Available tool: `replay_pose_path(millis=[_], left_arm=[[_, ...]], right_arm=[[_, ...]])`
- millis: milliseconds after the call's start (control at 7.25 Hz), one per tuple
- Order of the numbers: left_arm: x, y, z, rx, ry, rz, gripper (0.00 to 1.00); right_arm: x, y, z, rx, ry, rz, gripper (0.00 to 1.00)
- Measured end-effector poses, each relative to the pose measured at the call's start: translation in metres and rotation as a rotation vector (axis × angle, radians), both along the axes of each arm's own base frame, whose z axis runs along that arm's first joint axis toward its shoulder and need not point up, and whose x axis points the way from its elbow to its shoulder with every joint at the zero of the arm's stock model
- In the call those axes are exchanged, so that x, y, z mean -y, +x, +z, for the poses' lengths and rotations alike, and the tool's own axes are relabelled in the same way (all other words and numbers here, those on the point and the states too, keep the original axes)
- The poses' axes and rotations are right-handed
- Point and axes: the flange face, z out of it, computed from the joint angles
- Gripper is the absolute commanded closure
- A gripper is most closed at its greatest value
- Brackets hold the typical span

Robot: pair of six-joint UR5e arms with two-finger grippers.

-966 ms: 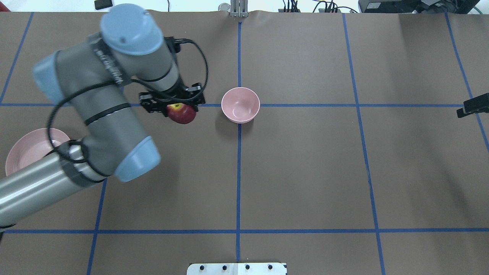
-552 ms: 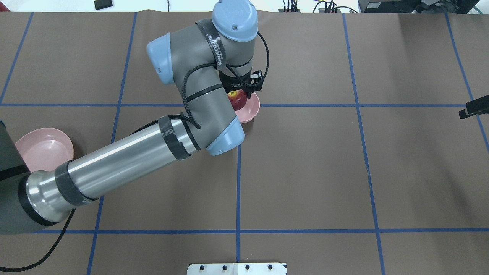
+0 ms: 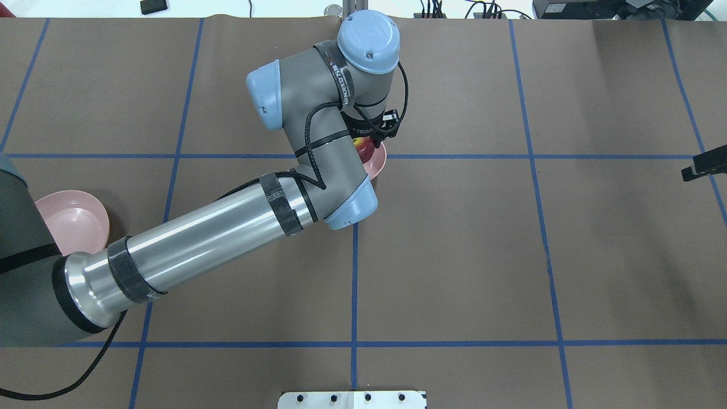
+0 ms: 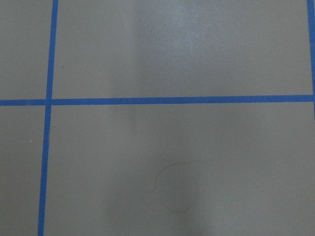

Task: Move apple from plate to bowl
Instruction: 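Lower the apple into the bowl and open the left gripper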

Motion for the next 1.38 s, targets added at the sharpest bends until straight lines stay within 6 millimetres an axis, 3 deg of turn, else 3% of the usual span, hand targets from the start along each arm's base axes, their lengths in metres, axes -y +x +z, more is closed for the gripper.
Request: replay_pose_path(millis=[138,276,414,828,1379], left_arm=[[-0.001,0.005,0.003,0.001,-0.001,0.004,1.00],[-0.003,0.009,0.006,0.005,0.000,0.006,0.52],[-0.005,0.013,0.008,0.010,0.004,0.006,0.16],[-0.005,0.020,0.012,0.001,0.017,0.007,0.02],[-0.006,0.017,0.009,-0.011,0.028,0.007,0.02]], right_arm=[[0.000,0.001,0.003,0.000,-0.007,0.001,0.00],[0.000,0.002,0.004,-0.001,-0.010,0.002,0.00],[0.000,0.002,0.006,-0.002,-0.012,0.003,0.00],[0.001,0.001,0.009,-0.006,-0.032,0.000,0.00],[0.002,0.004,0.010,-0.006,-0.048,0.003,0.00]])
